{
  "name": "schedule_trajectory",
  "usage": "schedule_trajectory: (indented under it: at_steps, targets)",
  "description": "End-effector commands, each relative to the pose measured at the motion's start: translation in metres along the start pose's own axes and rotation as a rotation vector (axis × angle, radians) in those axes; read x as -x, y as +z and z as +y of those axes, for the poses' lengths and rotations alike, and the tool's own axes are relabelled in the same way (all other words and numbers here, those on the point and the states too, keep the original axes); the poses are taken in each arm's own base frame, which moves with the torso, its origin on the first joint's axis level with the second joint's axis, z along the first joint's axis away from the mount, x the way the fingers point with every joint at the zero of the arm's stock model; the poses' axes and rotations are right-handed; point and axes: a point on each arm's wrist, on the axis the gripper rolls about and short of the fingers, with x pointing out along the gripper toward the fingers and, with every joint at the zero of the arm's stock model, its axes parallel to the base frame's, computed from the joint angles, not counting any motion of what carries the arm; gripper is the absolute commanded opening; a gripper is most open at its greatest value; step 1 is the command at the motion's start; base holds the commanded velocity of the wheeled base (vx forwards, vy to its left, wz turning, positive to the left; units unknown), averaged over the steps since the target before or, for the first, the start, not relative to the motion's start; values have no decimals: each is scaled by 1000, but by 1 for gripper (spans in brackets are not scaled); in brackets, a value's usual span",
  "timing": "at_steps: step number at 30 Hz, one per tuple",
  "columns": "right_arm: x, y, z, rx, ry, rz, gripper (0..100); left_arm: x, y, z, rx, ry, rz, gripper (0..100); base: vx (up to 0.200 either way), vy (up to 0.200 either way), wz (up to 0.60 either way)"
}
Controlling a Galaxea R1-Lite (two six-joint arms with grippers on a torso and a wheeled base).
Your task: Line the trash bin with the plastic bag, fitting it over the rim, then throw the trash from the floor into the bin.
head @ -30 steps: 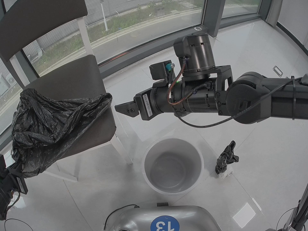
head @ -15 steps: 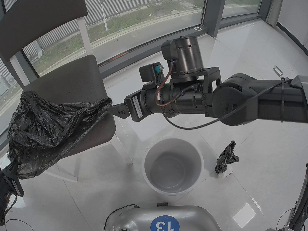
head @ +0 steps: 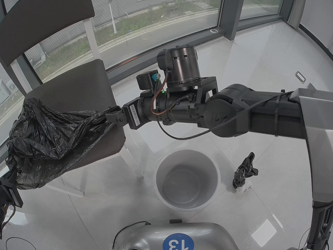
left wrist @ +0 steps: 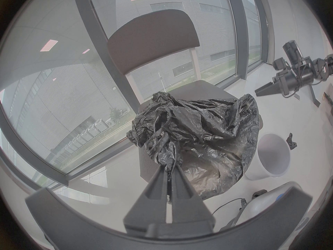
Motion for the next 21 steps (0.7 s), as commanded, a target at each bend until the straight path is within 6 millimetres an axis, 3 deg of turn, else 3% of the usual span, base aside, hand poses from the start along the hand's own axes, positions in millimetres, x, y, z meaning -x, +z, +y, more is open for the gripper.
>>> schedule_trajectory:
  at_steps: [1, 5, 14, 15, 21]
  targets:
    - [-19, -16, -1, -3, 3, 31, 100, 1, 6, 1, 5, 2, -14, 0, 0, 0, 0]
    - [-33, -34, -3, -11, 4, 78, 100, 2, 10, 2, 11, 4, -30, 0, 0, 0, 0]
    - [-44, -50, -7, -20, -1, 110, 100, 3, 14, 3, 17, 5, -45, 0, 0, 0, 0]
    - [-44, -50, -7, -21, -1, 113, 0, 3, 14, 3, 17, 4, -43, 0, 0, 0, 0]
    - [-41, -47, -8, -22, -4, 107, 0, 1, 13, 2, 14, -12, -35, 0, 0, 0, 0]
